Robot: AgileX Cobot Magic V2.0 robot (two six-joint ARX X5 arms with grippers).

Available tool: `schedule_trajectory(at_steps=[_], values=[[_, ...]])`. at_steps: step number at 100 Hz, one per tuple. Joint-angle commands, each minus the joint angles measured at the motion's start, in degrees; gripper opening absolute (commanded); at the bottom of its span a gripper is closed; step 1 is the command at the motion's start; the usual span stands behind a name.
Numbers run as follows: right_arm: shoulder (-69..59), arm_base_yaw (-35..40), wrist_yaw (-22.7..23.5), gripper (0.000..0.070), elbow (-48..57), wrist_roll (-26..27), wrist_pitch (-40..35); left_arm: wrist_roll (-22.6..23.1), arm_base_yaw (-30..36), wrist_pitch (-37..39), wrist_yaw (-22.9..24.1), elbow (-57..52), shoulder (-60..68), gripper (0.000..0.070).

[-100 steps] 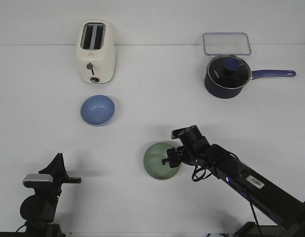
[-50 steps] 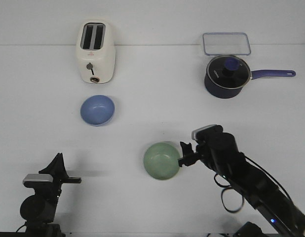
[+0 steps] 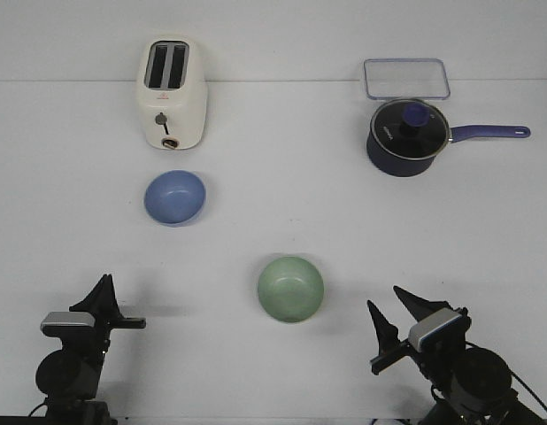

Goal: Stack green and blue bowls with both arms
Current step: 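Release the green bowl and retract the right gripper, then reach the left gripper forward and grasp the light blue bowl rim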

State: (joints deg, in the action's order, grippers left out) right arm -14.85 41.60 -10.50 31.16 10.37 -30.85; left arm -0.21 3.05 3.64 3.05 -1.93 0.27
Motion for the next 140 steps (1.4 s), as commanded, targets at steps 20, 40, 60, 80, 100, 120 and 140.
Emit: schedule_trajectory(at_steps=[20, 40, 60, 80, 100, 120, 140], values=[[1.64, 0.44, -0.24, 0.0374, 0.83, -0.09, 3.39, -15.43, 0.02, 1.81, -0.55, 1.11, -0.09, 0.0015], [1.64, 0.44, -0.26, 0.0374, 0.83, -0.07, 3.34, -23.43, 0.00, 0.28, -1.16, -3.50, 0.44, 0.0011], [1.64, 0.44, -0.22, 0.0374, 0.83, 0.00, 3.13, -22.75, -0.04, -14.62, -0.96, -23.47, 14.51, 0.0012], [1.64, 0.44, -0.26, 0.0374, 0.83, 0.02, 2.95, -14.67, 0.02, -29.24, -6.64, -44.59, 39.65, 0.0440], [1.64, 0.44, -0.26, 0.0374, 0.83, 0.02, 2.95, -11.37, 0.02, -31.39, -8.22, -57.16, 60.26, 0.0464], [1.64, 0.44, -0.31, 0.0374, 0.83, 0.02, 2.95, -10.69, 0.02, -30.71, -8.20, -66.10, 77.83, 0.0464], [1.64, 0.44, -0.52, 0.0374, 0.83, 0.02, 2.95, -10.56, 0.02, -27.10, -8.20, -69.92, 90.42, 0.0463]])
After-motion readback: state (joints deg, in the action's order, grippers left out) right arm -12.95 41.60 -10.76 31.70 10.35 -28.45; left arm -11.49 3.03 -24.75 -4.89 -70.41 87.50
